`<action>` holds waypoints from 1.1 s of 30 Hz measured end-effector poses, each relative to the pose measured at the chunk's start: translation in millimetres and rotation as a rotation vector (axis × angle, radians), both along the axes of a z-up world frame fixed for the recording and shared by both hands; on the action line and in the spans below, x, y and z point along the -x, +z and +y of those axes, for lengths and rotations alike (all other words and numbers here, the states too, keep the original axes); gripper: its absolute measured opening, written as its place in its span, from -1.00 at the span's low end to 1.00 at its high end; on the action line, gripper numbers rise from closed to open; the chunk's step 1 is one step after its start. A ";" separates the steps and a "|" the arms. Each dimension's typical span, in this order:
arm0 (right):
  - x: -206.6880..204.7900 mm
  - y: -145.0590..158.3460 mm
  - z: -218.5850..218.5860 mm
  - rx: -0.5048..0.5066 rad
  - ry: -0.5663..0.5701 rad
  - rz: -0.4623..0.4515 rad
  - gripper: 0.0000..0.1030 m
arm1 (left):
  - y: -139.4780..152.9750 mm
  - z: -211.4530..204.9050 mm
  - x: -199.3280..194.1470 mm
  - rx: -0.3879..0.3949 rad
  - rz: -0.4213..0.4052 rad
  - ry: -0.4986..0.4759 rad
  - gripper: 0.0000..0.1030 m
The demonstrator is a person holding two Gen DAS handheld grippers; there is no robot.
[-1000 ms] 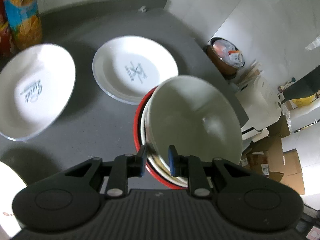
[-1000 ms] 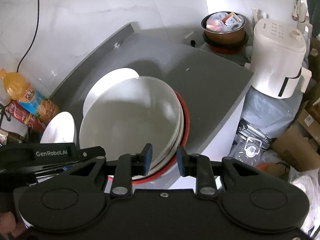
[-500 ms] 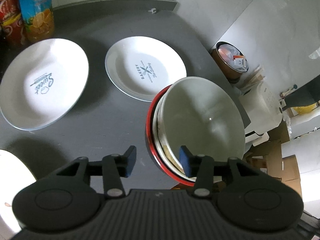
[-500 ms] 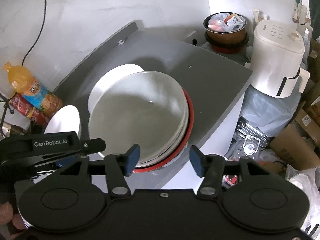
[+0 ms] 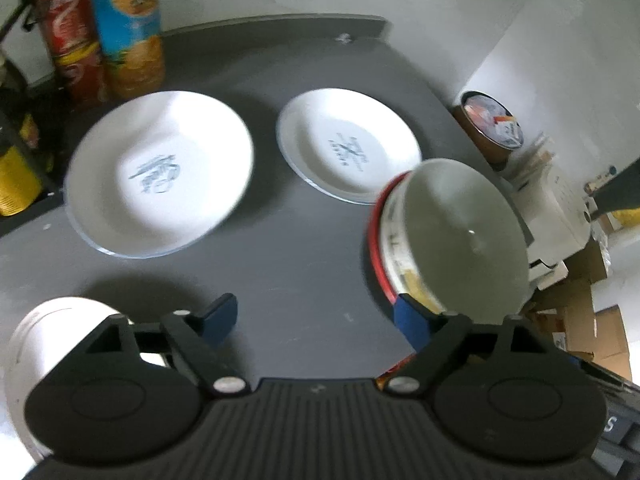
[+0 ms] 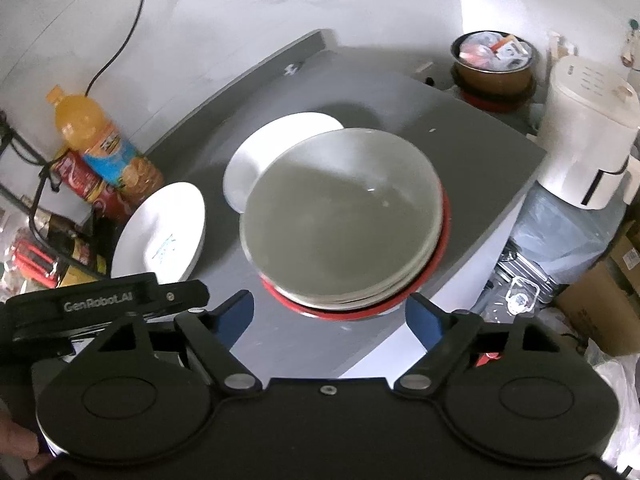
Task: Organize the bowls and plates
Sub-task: 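Open both tools and release the bowl onto the stack, then move both tools past the flower-pattern plate to the 'Sweet' printed plate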
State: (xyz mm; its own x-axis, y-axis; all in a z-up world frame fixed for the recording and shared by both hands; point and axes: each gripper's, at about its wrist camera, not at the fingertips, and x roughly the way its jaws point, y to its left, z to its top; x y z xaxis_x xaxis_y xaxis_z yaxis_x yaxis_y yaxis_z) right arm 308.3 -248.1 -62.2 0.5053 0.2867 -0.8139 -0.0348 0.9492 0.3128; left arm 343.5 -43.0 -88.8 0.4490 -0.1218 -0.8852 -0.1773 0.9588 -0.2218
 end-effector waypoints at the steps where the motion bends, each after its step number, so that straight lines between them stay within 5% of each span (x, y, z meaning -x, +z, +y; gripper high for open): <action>1: 0.2 0.4 3.4 0.000 0.009 0.001 0.61 | 0.9 4.1 3.0 -0.001 0.000 0.009 0.70; 33: 7.4 15.0 150.6 0.069 0.442 -0.020 0.79 | 7.8 146.6 101.1 0.025 0.022 0.347 0.72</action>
